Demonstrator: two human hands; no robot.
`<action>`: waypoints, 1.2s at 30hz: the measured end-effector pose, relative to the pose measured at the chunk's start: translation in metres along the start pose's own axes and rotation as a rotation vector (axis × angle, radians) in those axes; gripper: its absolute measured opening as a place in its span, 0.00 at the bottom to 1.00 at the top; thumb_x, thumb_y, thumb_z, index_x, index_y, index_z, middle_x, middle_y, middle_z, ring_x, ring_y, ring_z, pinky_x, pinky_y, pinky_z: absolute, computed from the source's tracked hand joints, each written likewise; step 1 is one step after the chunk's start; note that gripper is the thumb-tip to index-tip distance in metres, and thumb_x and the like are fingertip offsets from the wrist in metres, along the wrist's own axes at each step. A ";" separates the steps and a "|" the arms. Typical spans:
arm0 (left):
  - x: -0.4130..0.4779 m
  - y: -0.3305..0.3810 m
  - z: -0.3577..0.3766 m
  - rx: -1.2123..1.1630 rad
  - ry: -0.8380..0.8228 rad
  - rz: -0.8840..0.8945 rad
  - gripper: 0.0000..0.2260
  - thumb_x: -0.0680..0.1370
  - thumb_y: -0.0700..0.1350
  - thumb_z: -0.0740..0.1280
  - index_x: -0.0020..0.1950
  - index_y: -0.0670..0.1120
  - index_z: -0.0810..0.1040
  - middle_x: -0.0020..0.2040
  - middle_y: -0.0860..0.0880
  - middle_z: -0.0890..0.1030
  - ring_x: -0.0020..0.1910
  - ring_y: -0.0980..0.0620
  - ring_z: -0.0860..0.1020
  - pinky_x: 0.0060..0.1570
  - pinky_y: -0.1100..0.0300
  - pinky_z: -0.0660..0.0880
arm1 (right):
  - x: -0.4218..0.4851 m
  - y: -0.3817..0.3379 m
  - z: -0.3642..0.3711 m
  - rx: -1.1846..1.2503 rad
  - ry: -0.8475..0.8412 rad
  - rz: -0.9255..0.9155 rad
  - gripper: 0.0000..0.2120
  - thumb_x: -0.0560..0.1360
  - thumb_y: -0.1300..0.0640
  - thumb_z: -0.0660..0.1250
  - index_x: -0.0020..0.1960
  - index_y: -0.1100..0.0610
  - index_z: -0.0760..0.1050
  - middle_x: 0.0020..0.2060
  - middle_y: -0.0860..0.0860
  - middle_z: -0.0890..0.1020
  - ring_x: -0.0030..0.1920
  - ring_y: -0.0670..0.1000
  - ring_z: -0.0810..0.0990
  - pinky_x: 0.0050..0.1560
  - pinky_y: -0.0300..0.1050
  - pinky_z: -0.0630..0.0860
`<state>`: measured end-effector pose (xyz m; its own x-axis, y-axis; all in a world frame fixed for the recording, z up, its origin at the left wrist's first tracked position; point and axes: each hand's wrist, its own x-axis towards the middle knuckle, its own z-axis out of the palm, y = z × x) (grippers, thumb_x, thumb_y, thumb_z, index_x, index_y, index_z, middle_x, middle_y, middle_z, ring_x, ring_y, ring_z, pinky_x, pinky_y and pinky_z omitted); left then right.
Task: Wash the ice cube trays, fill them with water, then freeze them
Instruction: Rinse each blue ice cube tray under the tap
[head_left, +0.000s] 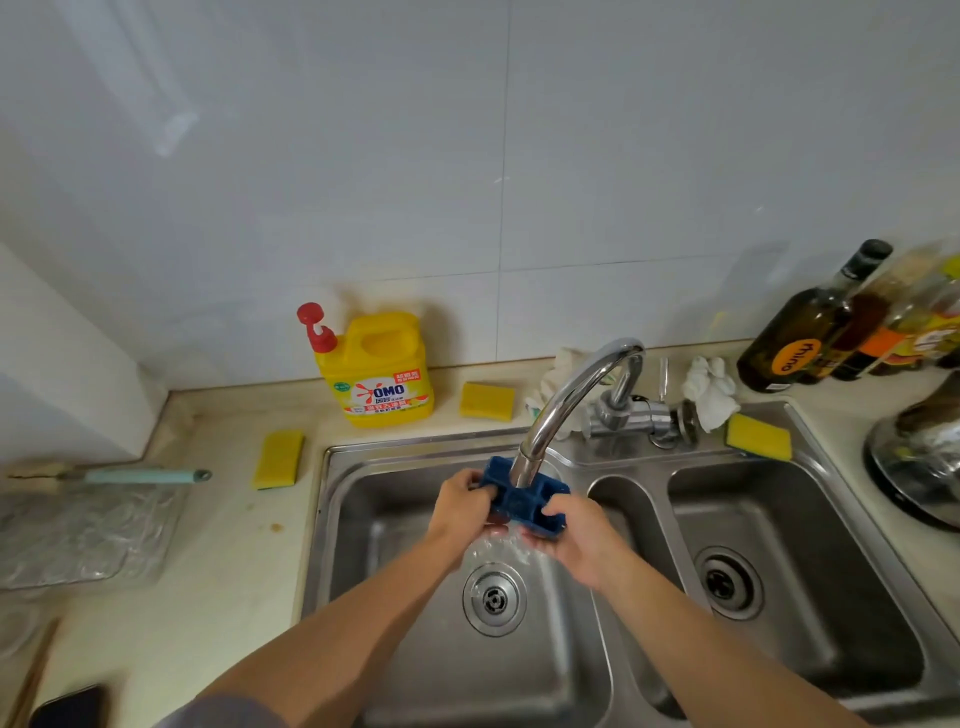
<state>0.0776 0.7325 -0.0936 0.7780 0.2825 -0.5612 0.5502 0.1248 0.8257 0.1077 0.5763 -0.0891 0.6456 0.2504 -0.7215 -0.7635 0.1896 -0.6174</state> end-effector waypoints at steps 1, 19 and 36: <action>-0.001 0.002 -0.002 0.012 0.019 0.023 0.06 0.82 0.36 0.63 0.56 0.44 0.76 0.49 0.41 0.84 0.40 0.47 0.86 0.35 0.59 0.80 | 0.002 0.001 0.002 0.010 0.019 0.017 0.14 0.78 0.74 0.57 0.60 0.65 0.72 0.55 0.68 0.79 0.51 0.63 0.80 0.48 0.54 0.82; -0.006 -0.007 -0.020 0.017 -0.059 0.069 0.08 0.80 0.40 0.67 0.58 0.50 0.75 0.50 0.48 0.84 0.45 0.51 0.84 0.39 0.60 0.81 | 0.003 0.007 0.027 -0.607 0.131 -0.252 0.05 0.80 0.63 0.64 0.55 0.57 0.75 0.41 0.59 0.85 0.28 0.51 0.80 0.32 0.45 0.79; 0.009 -0.005 -0.004 0.188 0.093 0.091 0.29 0.74 0.32 0.67 0.72 0.46 0.63 0.60 0.47 0.77 0.59 0.48 0.79 0.63 0.49 0.77 | 0.001 0.005 0.023 -0.736 0.101 -0.162 0.07 0.80 0.67 0.61 0.50 0.61 0.77 0.35 0.59 0.86 0.28 0.53 0.83 0.31 0.45 0.80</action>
<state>0.0804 0.7379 -0.1027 0.8006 0.3717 -0.4700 0.5326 -0.0820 0.8424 0.1040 0.5993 -0.0860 0.7742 0.1781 -0.6074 -0.4733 -0.4744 -0.7423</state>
